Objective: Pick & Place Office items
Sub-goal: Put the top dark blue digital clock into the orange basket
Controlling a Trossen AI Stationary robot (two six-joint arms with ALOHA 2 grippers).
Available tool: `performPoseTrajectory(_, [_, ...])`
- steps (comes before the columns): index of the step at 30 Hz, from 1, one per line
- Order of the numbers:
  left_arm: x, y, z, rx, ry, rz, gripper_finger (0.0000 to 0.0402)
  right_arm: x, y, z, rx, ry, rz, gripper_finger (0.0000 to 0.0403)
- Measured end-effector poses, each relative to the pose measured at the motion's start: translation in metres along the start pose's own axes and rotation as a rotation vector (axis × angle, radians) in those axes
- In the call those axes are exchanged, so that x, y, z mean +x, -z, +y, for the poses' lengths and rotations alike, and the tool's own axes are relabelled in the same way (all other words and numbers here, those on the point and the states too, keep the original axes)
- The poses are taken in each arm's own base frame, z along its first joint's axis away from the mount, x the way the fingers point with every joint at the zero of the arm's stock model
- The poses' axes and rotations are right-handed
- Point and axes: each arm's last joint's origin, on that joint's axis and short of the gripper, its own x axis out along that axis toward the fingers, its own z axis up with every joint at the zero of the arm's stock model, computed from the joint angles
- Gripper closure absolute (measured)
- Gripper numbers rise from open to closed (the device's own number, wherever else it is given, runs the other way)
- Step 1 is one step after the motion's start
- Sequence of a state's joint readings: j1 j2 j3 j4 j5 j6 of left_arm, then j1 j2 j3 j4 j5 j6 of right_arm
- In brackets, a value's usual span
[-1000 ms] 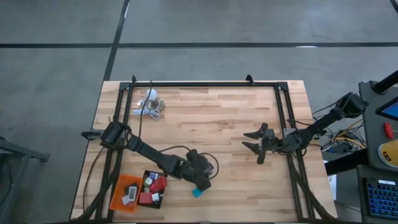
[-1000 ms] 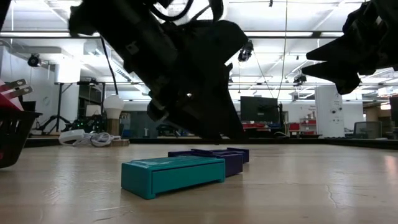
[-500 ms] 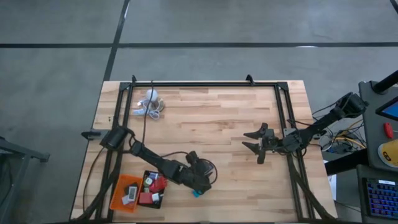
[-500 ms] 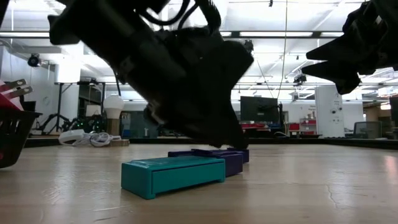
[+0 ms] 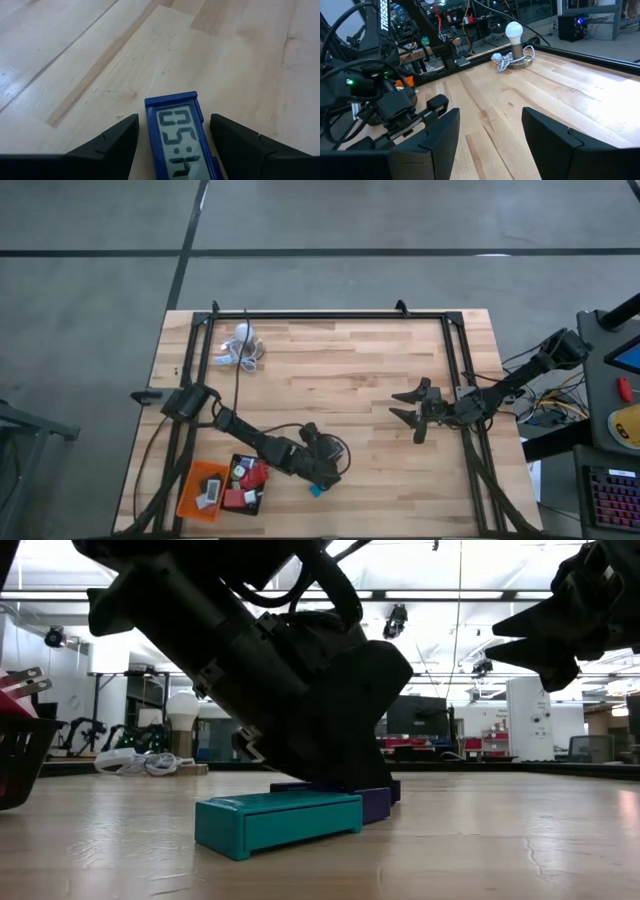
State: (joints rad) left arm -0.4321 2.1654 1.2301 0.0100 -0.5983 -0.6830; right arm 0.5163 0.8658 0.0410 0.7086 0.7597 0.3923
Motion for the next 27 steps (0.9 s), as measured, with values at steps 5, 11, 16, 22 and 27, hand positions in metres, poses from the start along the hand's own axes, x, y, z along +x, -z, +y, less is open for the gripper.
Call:
performPoseTrajectory(5, [0.0, -0.0003, 0.0001, 0.006, 0.005, 0.004, 0.0152, 0.0, 0.0, 0.0, 0.0, 0.0, 0.0, 0.0193])
performPoseTrajectory(11, [0.0, -0.0003, 0.0002, 0.008, 0.007, 0.006, 0.0164, 0.0, 0.0, 0.0, 0.0, 0.0, 0.0, 0.0193])
performPoseTrajectory(16, [0.0002, -0.0005, 0.0003, 0.009, 0.008, 0.007, 0.0214, 0.0, 0.0, 0.0, 0.0, 0.0, 0.0, 0.0193])
performPoseTrajectory(22, [-0.0005, -0.0011, 0.0001, 0.008, 0.015, 0.011, 0.0256, 0.0, 0.0, 0.0, 0.0, 0.0, 0.0, 0.0193])
performPoseTrajectory(27, [-0.0011, -0.0016, 0.0, 0.007, 0.02, 0.013, 0.0256, 0.0, 0.0, 0.0, 0.0, 0.0, 0.0, 0.0193])
